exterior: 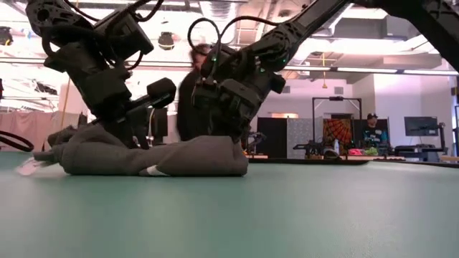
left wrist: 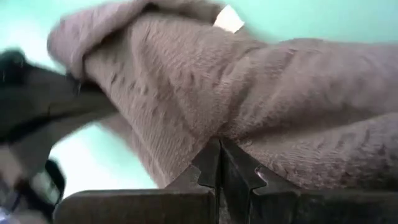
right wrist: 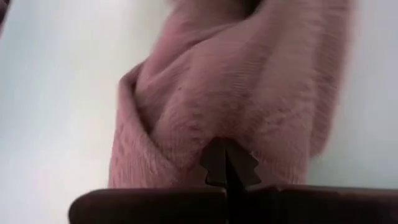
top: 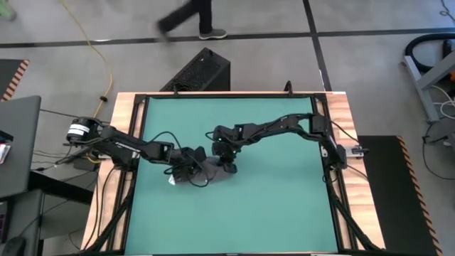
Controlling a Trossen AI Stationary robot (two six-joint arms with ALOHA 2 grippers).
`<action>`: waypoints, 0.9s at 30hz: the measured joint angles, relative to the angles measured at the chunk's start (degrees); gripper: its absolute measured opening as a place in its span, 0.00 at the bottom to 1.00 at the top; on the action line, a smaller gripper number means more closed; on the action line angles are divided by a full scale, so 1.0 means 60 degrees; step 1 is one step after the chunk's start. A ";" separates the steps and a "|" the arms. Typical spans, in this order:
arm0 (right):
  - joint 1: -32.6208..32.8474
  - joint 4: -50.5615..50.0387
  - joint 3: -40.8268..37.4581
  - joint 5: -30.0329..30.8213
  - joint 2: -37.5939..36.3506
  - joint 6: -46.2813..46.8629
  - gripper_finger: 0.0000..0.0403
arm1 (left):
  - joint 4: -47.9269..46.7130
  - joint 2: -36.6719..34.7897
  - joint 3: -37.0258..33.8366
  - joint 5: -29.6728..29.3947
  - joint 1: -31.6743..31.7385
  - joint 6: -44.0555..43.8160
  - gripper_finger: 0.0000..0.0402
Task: Roll towel into tight, uniform cylinder
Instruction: Roll the gray towel
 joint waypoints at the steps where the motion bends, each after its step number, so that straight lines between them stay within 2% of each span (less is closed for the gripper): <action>1: 0.0071 0.0118 -0.0173 0.0017 -0.0060 0.0151 0.02 | -0.0002 0.0000 0.0000 -0.0177 0.0026 0.0173 0.00; 4: 0.0291 0.0254 -0.0497 0.0021 -0.0114 0.0728 0.02 | 0.0019 0.0000 0.0000 -0.0972 0.0040 0.0556 0.00; 7: 0.0449 0.0541 -0.0794 0.0334 -0.0128 0.1126 0.02 | 0.0027 0.0000 0.0000 -0.0945 0.0058 0.0500 0.00; 13: 0.0336 0.0640 -0.0924 0.0897 -0.0458 0.1388 0.03 | 0.0058 0.0004 0.0000 -0.0277 0.0110 -0.0056 0.00; 17: 0.0167 0.0485 -0.1000 0.1531 -0.1226 0.1416 0.03 | 0.0248 0.0004 0.0000 0.0782 0.0121 -0.0616 0.00; 20: 0.0176 0.0755 -0.0966 0.2008 -0.1858 0.1412 0.04 | 0.0609 0.0004 0.0000 0.1131 0.0113 -0.0848 0.00; 22: 0.0320 0.1012 -0.0954 0.2283 -0.2160 0.1405 0.04 | 0.0807 0.0004 0.0000 0.1330 0.0113 -0.0856 0.00; 25: 0.0707 0.1458 -0.0957 0.2612 -0.2324 0.1378 0.04 | 0.1166 0.0015 -0.0004 0.2142 0.0102 -0.0957 0.00; 27: 0.0961 0.1691 -0.0957 0.2736 -0.2325 0.1378 0.04 | 0.1368 0.0015 -0.0007 0.2235 0.0099 -0.1000 0.00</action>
